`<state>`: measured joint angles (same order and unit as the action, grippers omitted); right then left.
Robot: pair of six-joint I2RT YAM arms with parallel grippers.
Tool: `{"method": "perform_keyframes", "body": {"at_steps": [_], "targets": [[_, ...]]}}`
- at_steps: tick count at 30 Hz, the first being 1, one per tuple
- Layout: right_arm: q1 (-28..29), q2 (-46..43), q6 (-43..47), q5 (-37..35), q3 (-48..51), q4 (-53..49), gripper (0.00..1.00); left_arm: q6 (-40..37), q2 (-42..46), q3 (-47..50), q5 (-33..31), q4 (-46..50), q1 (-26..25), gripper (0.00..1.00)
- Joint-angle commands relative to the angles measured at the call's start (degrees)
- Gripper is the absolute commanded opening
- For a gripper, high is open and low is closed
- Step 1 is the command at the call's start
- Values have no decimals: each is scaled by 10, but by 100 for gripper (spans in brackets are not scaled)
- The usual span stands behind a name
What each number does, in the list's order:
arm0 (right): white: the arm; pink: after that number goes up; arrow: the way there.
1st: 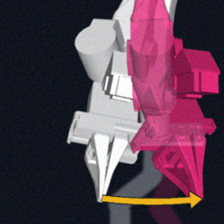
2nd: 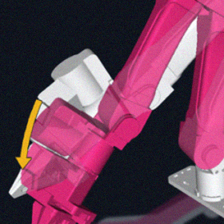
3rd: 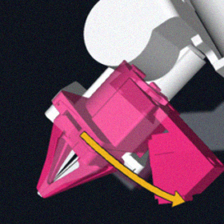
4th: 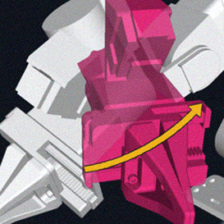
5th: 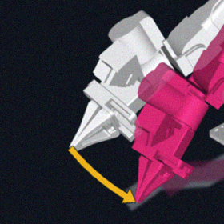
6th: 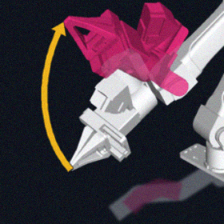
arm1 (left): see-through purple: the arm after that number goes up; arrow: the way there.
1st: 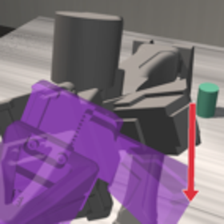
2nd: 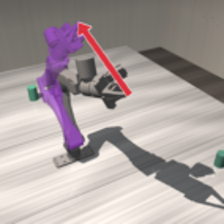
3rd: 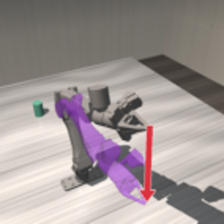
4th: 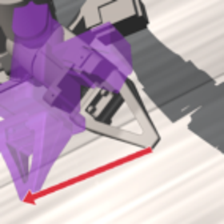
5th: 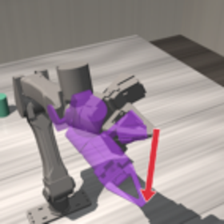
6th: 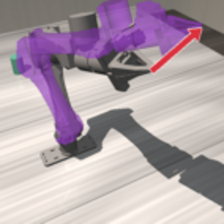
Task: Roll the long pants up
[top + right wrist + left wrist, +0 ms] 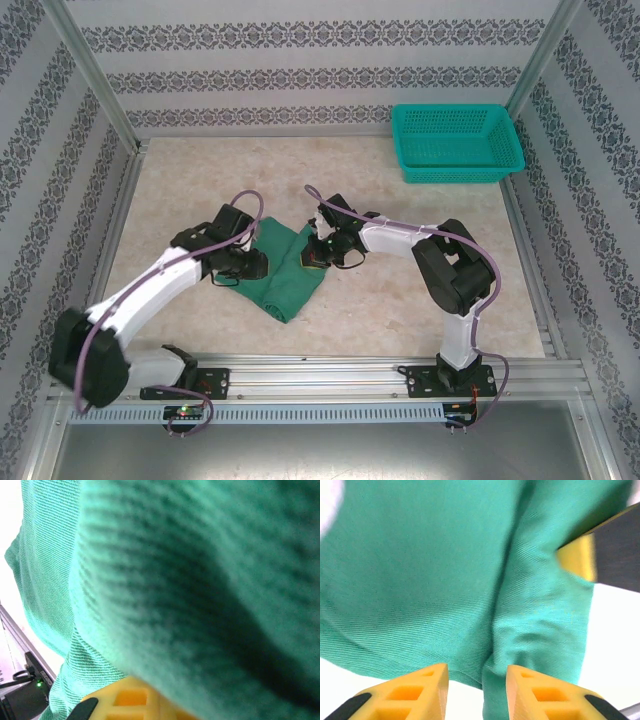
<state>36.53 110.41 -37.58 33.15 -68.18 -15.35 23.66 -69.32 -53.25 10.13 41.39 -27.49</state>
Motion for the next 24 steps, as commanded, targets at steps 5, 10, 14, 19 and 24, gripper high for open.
{"method": "perform_keyframes", "body": {"at_steps": [5, 10, 14, 19, 24], "targets": [[7, 35, -14, -20, 21, -11, 0, -43, 36, -8, -226, -16, -232, 34], [6, 27, -26, -19, 44, 9, 0, -59, -103, -72, -345, -2, -353, 36], [6, 18, -28, -24, 57, 15, 0, -69, -248, -167, -440, 61, -413, 41], [5, 12, -25, -24, 65, 17, 0, -20, -367, -267, -475, 163, -428, 48], [1, 7, -23, -23, 75, 24, 0, 54, -421, -298, -505, 274, -408, 53]]}}
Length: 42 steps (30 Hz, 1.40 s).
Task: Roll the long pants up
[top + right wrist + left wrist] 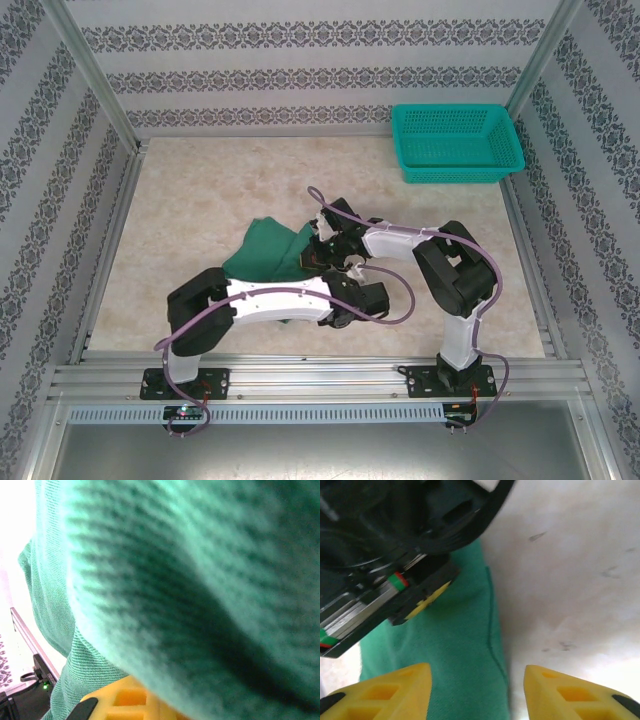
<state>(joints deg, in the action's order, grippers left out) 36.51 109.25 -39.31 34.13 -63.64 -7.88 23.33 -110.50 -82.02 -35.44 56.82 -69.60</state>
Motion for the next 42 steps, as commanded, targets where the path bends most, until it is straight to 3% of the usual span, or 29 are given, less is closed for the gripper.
{"method": "perform_keyframes", "body": {"at_steps": [1, 8, 19, 23, 24, 28, 32, 37, 40, 41, 42], "targets": [[1, 18, -6, -33, 30, -50, 0, 52, -8, 0, -37, 115, 18, 55], [0, 12, -7, -33, 31, -50, 0, 82, 3, 46, 38, 136, 51, 59], [-1, 16, -8, -41, 17, -66, 0, 47, 27, 87, 204, 68, 54, 61], [2, 23, -9, -42, 11, -69, 0, 42, 22, 91, 228, 53, 58, 63], [3, 25, -9, -42, 9, -70, 0, 39, 18, 93, 233, 49, 59, 68], [4, 30, -7, -42, 1, -78, 0, 29, -13, 105, 243, 41, 66, 68], [5, 30, -5, -45, -2, -83, 0, 27, -36, 123, 241, 47, 99, 71], [6, 32, -7, -46, -8, -87, 0, 9, -32, 162, 285, 4, 159, 72], [6, 29, -9, -51, -11, -89, 0, -2, -44, 168, 297, -16, 184, 68], [6, 27, -9, -52, -11, -91, 0, -8, -49, 170, 298, -25, 189, 63], [5, 25, -10, -52, -9, -91, 0, -13, -53, 172, 303, -37, 196, 51]]}}
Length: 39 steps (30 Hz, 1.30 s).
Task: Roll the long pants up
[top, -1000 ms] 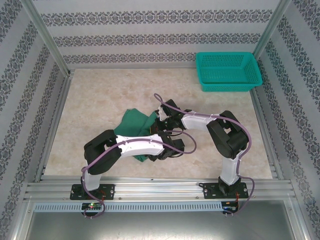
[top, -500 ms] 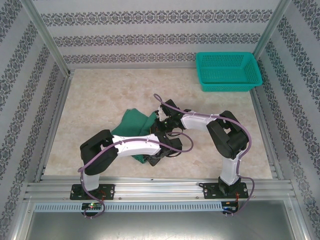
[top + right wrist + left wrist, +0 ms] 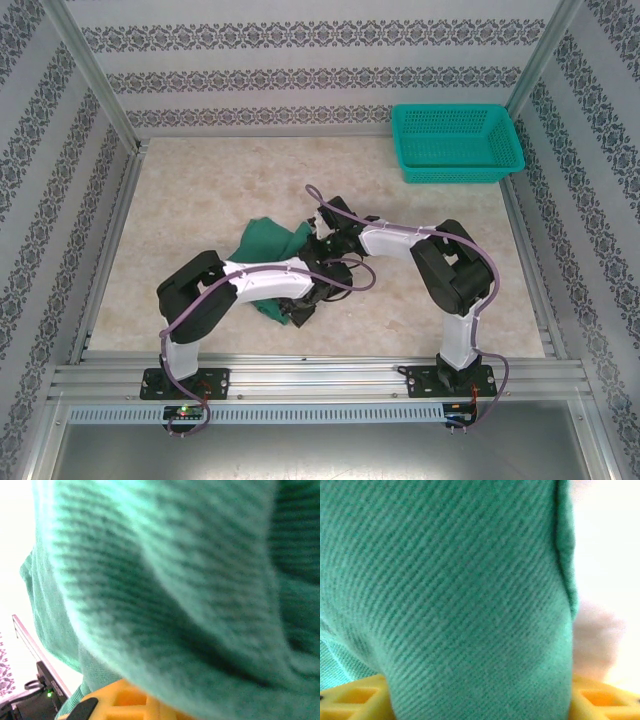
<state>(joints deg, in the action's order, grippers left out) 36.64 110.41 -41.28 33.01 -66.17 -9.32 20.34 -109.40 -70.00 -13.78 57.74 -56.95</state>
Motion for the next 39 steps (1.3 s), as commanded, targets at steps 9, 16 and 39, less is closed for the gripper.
{"method": "perform_keyframes", "body": {"at_steps": [9, 16, 39], "targets": [[-28, -93, -8, -89, 84, -57, 0, -74, 30, 82, 131, -168, 46, 0], [-104, -215, -2, -146, 116, -98, 7, -56, 66, 72, 233, -226, 26, 0], [-85, -316, 59, -88, 129, -175, 71, 358, 199, 298, 743, -818, 215, 0]]}}
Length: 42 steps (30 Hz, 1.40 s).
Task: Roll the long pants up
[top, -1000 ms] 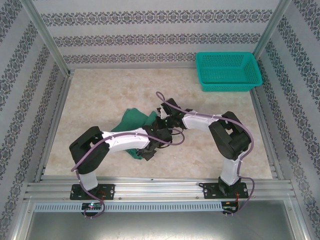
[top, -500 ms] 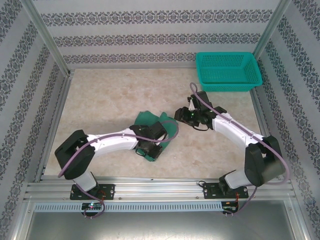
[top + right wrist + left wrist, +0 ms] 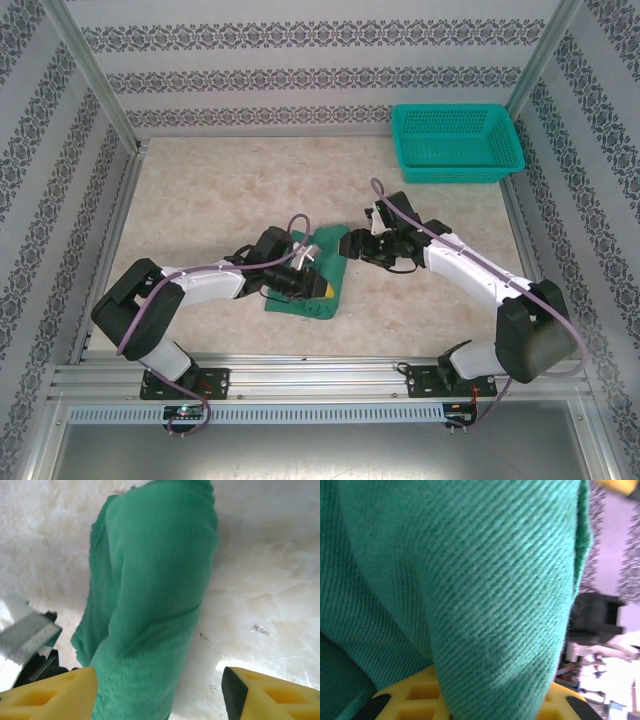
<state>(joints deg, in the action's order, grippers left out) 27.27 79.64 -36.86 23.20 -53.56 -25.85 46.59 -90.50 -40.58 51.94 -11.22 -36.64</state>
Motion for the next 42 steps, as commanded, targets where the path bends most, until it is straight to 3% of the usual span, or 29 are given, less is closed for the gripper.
{"method": "perform_keyframes", "body": {"at_steps": [1, 10, 20, 23, 27, 28, 29, 30, 33, 36, 39, 42], "targets": [[11, -6, 14, 9, 1, -7, 71, 101, 14, 3, 92, -135, 12, 0], [36, 81, 13, 39, -49, 42, 72, 104, 22, 75, 104, -176, 14, 0], [58, 185, 22, 76, -66, 65, 71, 228, 21, 201, 104, -480, 22, 0], [60, 217, 31, 96, -69, 76, 71, 242, 30, 216, 105, -523, 21, 0], [61, 259, 38, 115, -82, 90, 69, 196, 67, 222, 103, -443, 31, 0], [60, 269, 39, 124, -84, 99, 50, 164, 80, 219, 100, -387, 36, 0], [57, 276, 38, 133, -84, 107, 9, 130, 89, 211, 103, -324, 38, 0], [50, 278, 32, 122, -82, 103, 0, 73, 104, 192, 96, -216, 45, 0], [22, 252, 12, 98, -32, 130, 0, -99, 153, 116, 11, 90, 55, 0], [4, 214, 9, 55, 10, 123, 0, -172, 172, 31, -113, 253, 58, 10], [2, 184, -2, 9, 37, 94, 0, -200, 172, -47, -235, 325, 57, 26], [6, 147, -36, -46, 74, 81, 0, -235, 163, -97, -333, 363, 44, 33]]}}
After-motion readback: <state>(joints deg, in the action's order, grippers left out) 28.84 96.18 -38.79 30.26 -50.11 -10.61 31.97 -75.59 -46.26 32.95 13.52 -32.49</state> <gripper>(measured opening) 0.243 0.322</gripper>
